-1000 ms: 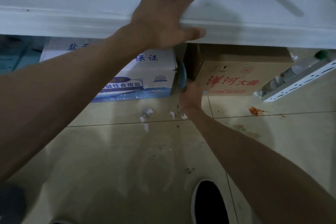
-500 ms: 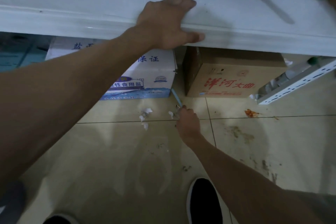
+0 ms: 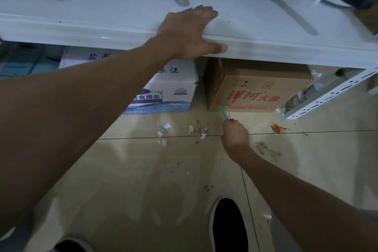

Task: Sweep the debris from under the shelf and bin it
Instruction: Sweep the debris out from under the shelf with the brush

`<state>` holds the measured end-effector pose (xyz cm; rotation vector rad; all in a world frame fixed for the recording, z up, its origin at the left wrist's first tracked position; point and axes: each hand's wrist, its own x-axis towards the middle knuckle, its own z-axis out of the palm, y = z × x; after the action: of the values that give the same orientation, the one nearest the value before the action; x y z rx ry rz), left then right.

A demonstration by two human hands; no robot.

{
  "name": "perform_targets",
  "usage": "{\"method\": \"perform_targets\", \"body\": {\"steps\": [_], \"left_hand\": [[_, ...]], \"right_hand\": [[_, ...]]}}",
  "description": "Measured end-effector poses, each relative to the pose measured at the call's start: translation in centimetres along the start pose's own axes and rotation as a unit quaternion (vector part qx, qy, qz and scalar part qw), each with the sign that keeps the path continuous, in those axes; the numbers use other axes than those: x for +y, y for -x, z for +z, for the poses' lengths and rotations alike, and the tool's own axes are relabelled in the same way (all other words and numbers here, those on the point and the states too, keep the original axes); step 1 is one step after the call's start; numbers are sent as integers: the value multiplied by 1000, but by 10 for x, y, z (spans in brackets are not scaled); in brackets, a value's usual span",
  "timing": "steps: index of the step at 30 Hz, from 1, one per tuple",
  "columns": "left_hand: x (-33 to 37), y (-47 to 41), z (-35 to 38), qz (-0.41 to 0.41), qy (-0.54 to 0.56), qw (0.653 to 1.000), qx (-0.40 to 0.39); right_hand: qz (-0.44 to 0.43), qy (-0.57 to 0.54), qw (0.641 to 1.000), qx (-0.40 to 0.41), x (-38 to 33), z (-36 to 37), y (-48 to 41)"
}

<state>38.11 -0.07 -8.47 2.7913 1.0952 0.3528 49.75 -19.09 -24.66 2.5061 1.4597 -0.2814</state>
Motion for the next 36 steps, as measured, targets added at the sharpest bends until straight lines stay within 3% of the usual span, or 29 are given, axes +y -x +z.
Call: {"method": "perform_targets", "body": {"steps": [5,12,24,33,36], "left_hand": [[-2,-1,5,11,-10,1000,25],[-1,-3,7,6,-16,999,35],[-1,0,1,3,-14,1000,9],[-1,0,0,-5,-5,1000,-9],[-1,0,3,-3,-9,1000,4]], "right_hand": [[4,59,998,2,7,5,-17],[-65,85,994,-24,-25,15,-22],[-140,8,985,-101,-96,14,3],[-76,-94,993,-19,-65,-42,-17],[-86,-147,985,-34,-60,-52,-36]]}}
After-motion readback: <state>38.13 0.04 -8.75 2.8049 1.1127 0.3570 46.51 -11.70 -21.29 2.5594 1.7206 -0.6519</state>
